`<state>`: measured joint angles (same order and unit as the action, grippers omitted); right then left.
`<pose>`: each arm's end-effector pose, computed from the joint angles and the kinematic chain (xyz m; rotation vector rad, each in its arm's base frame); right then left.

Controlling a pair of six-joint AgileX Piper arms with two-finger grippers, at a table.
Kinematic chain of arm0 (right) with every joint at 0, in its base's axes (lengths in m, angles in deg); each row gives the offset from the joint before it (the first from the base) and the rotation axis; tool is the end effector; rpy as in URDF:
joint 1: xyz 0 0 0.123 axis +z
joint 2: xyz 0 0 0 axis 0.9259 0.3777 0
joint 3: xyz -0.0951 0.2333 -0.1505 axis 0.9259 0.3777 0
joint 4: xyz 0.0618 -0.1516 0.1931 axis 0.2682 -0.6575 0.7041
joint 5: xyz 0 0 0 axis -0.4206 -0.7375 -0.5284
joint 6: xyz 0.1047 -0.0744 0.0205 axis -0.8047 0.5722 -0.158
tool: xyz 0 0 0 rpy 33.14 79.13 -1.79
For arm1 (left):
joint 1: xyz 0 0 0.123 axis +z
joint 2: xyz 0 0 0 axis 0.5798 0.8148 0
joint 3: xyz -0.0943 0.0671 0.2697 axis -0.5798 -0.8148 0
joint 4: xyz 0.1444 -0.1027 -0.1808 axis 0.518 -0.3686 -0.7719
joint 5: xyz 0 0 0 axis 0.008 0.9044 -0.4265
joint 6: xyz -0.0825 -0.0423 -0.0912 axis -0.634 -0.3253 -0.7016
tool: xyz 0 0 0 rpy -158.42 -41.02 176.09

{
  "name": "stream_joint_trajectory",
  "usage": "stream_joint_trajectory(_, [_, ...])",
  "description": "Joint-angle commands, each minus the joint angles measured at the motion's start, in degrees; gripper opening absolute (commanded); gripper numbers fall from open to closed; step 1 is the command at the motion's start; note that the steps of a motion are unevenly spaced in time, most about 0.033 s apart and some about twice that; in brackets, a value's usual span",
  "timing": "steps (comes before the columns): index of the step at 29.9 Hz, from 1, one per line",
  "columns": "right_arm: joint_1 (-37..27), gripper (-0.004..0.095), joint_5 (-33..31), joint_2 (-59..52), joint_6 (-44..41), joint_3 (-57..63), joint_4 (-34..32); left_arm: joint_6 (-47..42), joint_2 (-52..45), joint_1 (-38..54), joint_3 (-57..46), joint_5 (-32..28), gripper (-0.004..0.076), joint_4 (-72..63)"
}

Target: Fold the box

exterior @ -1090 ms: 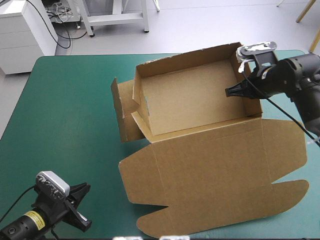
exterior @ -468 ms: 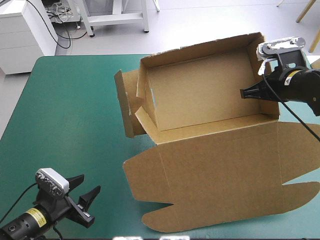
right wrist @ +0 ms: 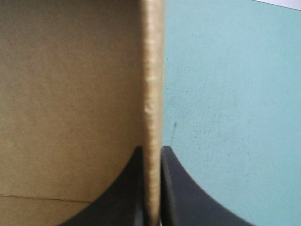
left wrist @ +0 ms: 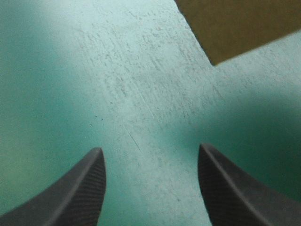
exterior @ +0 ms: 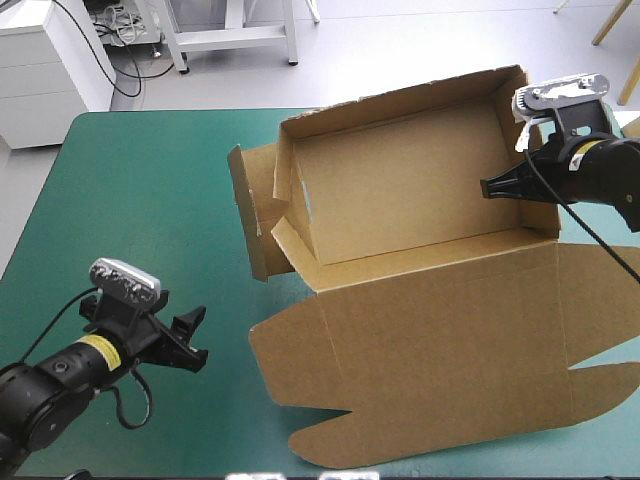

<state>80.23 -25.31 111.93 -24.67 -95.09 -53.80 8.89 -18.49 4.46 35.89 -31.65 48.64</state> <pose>0.2589 0.0445 0.4626 -0.2746 2.2944 -0.0302 0.1431 -0.0751 0.3066 0.5466 2.1171 -0.2288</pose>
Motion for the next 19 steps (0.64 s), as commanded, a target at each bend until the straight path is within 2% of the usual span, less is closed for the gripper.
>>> stream_joint_trajectory(1, [-0.05,-0.0022,3.62,-1.71,0.5,-1.83,0.57,-0.86,5.16,0.08,6.41,-1.74,0.0421,1.28])
stream_joint_trajectory(7, [-0.05,-0.0022,3.62,-1.71,0.5,-1.83,0.57,-1.03,13.6,2.52,14.53,4.91,0.0421,3.77])
stream_joint_trajectory(11, [-0.05,-0.0022,3.62,-1.71,0.5,-1.83,0.57,0.33,18.3,11.21,19.64,7.68,0.0421,0.61])
stream_joint_trajectory(14, [-0.05,-0.0021,3.62,-1.71,0.5,-1.83,0.57,8.51,20.65,18.8,21.78,7.83,0.0421,-7.9])
stream_joint_trajectory(19, [-0.05,-0.0022,3.62,-1.71,0.5,-1.83,0.57,26.83,25.02,31.01,21.73,7.4,0.0421,-29.31])
